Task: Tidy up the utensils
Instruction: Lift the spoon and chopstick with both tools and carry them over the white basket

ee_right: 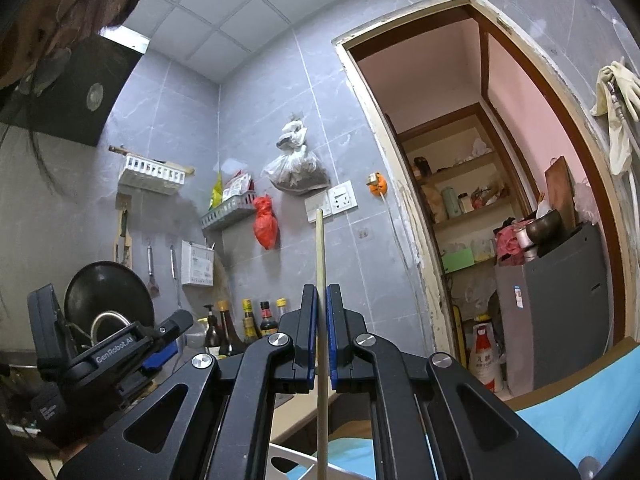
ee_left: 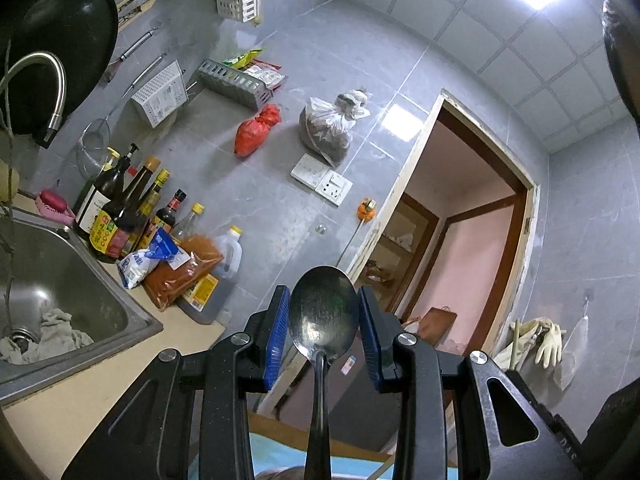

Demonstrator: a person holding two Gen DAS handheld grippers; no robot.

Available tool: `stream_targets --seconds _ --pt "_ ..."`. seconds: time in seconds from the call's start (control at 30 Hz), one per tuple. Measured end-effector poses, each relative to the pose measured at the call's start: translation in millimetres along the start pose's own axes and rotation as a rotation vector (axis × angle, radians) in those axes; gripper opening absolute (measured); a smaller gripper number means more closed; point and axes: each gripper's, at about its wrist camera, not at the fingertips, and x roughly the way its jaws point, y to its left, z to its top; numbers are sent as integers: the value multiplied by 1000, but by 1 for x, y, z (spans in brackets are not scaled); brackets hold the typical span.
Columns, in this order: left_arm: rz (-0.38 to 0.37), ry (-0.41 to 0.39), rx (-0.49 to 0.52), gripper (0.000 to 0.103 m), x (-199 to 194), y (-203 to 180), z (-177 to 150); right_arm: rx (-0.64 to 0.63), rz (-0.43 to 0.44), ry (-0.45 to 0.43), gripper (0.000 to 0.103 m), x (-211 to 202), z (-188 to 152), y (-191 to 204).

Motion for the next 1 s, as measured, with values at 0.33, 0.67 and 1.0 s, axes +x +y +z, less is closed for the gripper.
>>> stream_targets --seconds 0.33,0.67,1.0 --pt "-20 -7 2 29 -1 0 1 -20 -1 -17 3 -2 -1 4" --pt "-30 -26 -12 29 -3 -1 5 -27 4 -10 3 -1 -3 6" --pt "-34 -2 -2 29 -3 0 -4 -26 5 -17 3 -4 -3 4"
